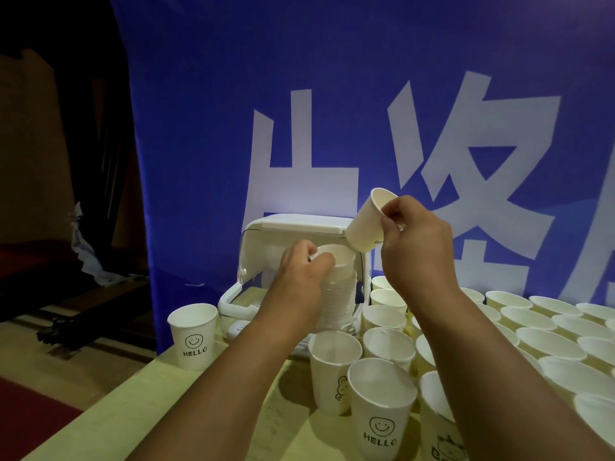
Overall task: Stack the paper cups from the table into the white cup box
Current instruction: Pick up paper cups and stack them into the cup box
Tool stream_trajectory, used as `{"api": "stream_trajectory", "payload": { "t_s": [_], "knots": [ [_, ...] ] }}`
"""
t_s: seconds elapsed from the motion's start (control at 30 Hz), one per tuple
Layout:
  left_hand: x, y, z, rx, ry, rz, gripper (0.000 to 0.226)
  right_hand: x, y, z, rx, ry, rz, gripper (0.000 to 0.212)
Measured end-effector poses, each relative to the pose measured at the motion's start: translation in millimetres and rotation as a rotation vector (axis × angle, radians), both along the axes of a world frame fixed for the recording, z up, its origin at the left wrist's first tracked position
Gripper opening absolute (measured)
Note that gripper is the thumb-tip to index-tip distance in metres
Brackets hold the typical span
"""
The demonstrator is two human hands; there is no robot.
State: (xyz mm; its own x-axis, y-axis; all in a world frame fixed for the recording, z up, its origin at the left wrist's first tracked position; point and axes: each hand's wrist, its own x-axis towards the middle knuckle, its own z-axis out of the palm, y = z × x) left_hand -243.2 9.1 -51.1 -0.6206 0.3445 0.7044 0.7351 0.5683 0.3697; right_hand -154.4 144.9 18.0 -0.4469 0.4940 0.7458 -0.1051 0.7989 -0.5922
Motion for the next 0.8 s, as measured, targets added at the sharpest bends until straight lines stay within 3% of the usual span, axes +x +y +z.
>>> {"api": "stream_trajectory", "payload": {
  "t_s": [0.07, 0.13, 0.3, 0.4, 0.6, 0.67, 0.8],
  "knots": [
    [3.5, 1.7, -4.8, -0.162, -0.025, 0.03, 0.033, 0.9, -0.5, 0.4, 0.012, -0.015, 0.001, 0.028],
    [5.3, 0.2, -8.4, -0.186, -0.034, 0.02, 0.045, 1.4, -1.2, 0.9, 0.026, -0.036, 0.003, 0.029],
    [8.8, -8.8, -7.0, 0.012, -0.204, -0.113, 0.022, -1.5, -5.4, -3.2, 0.134, -0.124, 0.044, 0.021],
    [11.4, -15.0, -9.0, 0.094, -0.268, -0.169, 0.042, -3.4, -9.8, -7.8, 0.217, -0.203, 0.077, 0.017],
    [12.0, -17.0, -10.2, 0.168, -0.343, -0.226, 0.111, -4.0, -12.7, -13.2, 0.388, -0.422, 0.123, 0.037],
    [12.6, -16.8, -10.3, 0.137, -0.309, -0.228, 0.118, -3.8, -11.9, -14.4, 0.423, -0.48, 0.159, 0.039],
    [10.9, -17.1, -11.6, -0.001, -0.214, -0.201, 0.111, -8.7, -13.1, -17.0, 0.483, -0.477, 0.22, 0.042]
  ]
}}
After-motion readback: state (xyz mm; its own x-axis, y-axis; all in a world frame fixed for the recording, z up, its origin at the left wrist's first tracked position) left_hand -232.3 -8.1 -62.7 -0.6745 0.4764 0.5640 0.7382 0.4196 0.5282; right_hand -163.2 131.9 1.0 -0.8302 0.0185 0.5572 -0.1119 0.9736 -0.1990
